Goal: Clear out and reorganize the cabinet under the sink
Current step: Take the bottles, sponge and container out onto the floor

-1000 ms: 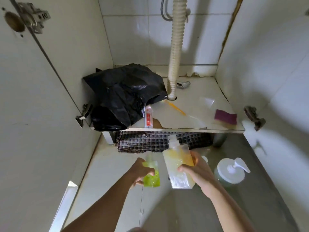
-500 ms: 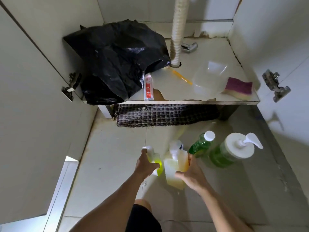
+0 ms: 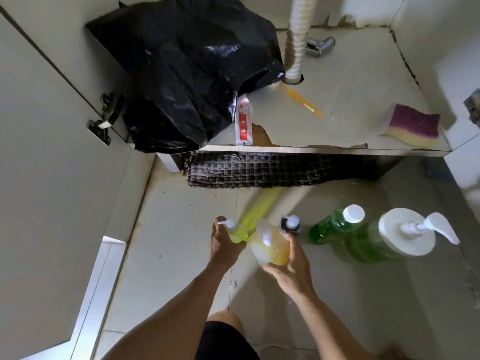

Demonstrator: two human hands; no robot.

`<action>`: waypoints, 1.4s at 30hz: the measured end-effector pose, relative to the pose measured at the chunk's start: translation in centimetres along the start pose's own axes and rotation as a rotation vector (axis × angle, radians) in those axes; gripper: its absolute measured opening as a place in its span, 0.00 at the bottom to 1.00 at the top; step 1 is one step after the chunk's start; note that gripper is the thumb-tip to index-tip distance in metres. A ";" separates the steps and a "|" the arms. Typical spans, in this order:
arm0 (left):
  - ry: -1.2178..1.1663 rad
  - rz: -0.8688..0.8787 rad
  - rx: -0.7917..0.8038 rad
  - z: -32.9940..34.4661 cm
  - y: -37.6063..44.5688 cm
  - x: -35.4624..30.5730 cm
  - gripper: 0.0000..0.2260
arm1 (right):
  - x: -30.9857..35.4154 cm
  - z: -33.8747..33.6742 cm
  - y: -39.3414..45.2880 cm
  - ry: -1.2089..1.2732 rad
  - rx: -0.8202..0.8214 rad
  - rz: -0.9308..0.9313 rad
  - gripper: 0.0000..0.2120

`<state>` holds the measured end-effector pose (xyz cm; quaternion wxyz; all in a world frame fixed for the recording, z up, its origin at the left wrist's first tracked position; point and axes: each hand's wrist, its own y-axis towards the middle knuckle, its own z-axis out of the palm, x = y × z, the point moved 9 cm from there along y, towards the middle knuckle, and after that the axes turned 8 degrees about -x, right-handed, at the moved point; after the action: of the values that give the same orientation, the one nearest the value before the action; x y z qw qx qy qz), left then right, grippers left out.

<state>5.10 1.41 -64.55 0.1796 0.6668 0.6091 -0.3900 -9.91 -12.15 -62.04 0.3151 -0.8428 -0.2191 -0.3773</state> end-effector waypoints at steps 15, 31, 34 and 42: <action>0.236 -0.149 0.245 -0.6 -2.7 2.7 0.43 | -2.3 -0.1 0.3 -0.348 0.122 0.238 0.31; 0.255 0.242 0.150 -10.0 2.9 -20.9 0.11 | 16.8 -15.5 5.1 -0.644 -0.093 -0.179 0.07; 0.332 0.310 0.029 -9.1 6.2 -24.7 0.19 | 21.6 -18.1 7.2 -0.724 -0.237 -0.312 0.08; 0.418 0.183 0.002 -2.9 12.8 -26.3 0.26 | 27.7 -21.2 18.3 -0.707 -0.375 -0.560 0.09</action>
<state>19.37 -16.70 -46.34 0.0836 0.7857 0.5698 -0.2259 7.79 -36.21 -36.37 -0.0497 -0.8702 -0.4594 -0.1711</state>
